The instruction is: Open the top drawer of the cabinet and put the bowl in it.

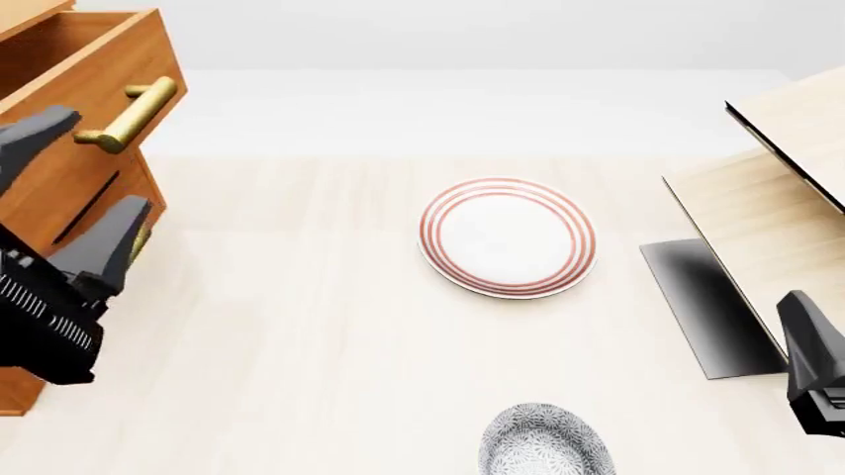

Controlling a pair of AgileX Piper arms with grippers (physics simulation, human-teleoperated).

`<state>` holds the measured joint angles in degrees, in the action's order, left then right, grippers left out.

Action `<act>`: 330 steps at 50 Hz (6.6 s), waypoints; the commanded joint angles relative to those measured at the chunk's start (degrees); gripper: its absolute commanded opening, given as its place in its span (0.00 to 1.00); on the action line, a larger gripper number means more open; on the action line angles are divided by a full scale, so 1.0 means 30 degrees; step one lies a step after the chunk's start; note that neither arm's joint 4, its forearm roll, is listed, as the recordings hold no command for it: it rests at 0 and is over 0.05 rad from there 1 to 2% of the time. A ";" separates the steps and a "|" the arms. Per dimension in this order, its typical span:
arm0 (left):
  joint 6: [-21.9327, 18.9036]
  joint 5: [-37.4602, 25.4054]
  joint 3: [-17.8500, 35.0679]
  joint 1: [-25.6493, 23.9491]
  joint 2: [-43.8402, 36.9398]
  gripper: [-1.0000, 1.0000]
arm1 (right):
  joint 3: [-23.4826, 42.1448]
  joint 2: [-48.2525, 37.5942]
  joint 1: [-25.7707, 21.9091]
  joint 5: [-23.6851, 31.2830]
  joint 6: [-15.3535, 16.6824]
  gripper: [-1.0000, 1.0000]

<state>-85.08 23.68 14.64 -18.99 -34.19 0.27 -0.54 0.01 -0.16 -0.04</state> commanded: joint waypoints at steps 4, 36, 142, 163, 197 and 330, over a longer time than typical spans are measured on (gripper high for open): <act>0.6230 -0.8634 0.4680 0.0343 0.3158 1.00 | -0.0015 0.0025 -0.0004 0.0005 0.0004 1.00; 2.0156 -1.8841 1.5215 0.3448 -0.1088 1.00 | -0.0015 0.0026 0.0002 0.0006 0.0001 1.00; 3.0462 -2.3724 2.1070 0.6368 -1.1101 1.00 | -0.0014 0.0026 -0.0001 0.0006 0.0005 1.00; 3.0579 -2.2710 1.9720 0.6749 -1.1115 1.00 | -0.0014 0.0027 -0.0005 0.0005 0.0007 1.00; 3.0241 -2.1480 1.8058 0.7171 -1.1553 1.00 | -0.0015 0.0026 -0.0003 0.0005 0.0002 1.00; 2.9316 -2.1834 1.8856 0.0500 -1.3484 1.00 | -0.0015 0.0024 -0.0005 0.0006 0.0004 1.00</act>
<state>3.22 -41.78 71.05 -15.62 -73.89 0.27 -0.54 0.01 -0.16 -0.04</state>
